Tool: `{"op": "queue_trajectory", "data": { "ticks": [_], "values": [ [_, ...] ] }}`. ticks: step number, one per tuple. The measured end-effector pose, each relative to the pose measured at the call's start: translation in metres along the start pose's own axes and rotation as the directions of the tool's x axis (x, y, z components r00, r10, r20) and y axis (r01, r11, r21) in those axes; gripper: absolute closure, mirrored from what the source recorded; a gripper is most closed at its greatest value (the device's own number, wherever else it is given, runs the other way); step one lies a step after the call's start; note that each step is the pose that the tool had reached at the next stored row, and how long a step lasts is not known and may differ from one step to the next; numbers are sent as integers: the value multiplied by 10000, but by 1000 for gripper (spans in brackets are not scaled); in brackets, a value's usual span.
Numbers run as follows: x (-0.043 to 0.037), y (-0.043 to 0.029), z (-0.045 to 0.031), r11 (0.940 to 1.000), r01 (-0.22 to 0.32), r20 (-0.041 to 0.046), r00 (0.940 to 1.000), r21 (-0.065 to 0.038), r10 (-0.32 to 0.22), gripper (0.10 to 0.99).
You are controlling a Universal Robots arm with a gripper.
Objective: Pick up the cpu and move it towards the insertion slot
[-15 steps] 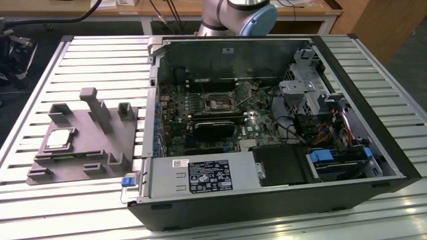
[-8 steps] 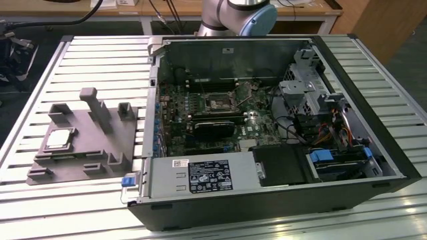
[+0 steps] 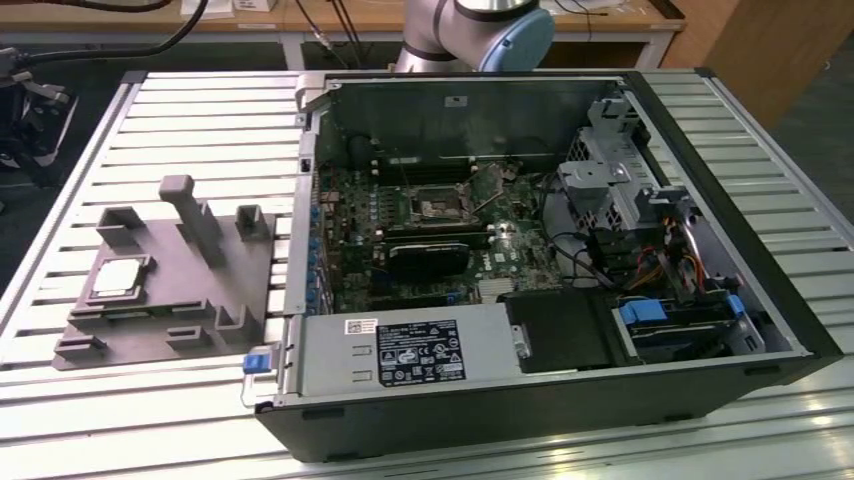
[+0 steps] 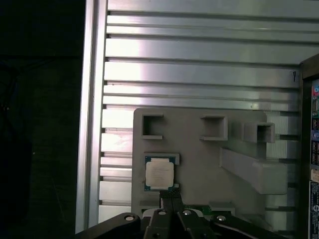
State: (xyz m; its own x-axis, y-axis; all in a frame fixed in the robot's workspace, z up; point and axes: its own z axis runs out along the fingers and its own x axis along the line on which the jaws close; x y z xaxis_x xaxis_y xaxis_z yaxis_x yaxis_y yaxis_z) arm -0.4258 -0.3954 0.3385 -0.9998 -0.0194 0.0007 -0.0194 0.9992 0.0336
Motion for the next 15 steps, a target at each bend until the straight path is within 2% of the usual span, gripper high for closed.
{"op": "queue_trajectory", "data": {
  "ticks": [5, 7, 8, 9, 10, 12, 13, 14, 15],
  "values": [
    [1, -3, 34, 10000, -1, -1, 10000, 13, 1, 973],
    [1, -5, 49, 10000, -1, 0, 10000, 21, 1, 851],
    [1, -5, 59, 10000, 0, -1, 10000, 24, 0, 851],
    [1, -6, 71, 10000, 0, -1, 10000, 25, 0, 733],
    [1, -6, 85, 10000, 0, -1, 10000, 26, 0, 733],
    [2, -8, 114, 10000, -1, -1, 10000, 26, 1, 616],
    [2, -10, 128, 10000, -1, -1, 10000, 26, 1, 616],
    [2, -12, 144, 10000, -1, -1, 10000, 26, 1, 561],
    [2, -15, 162, 10000, -1, -1, 10000, 26, 1, 561]
  ]
}}
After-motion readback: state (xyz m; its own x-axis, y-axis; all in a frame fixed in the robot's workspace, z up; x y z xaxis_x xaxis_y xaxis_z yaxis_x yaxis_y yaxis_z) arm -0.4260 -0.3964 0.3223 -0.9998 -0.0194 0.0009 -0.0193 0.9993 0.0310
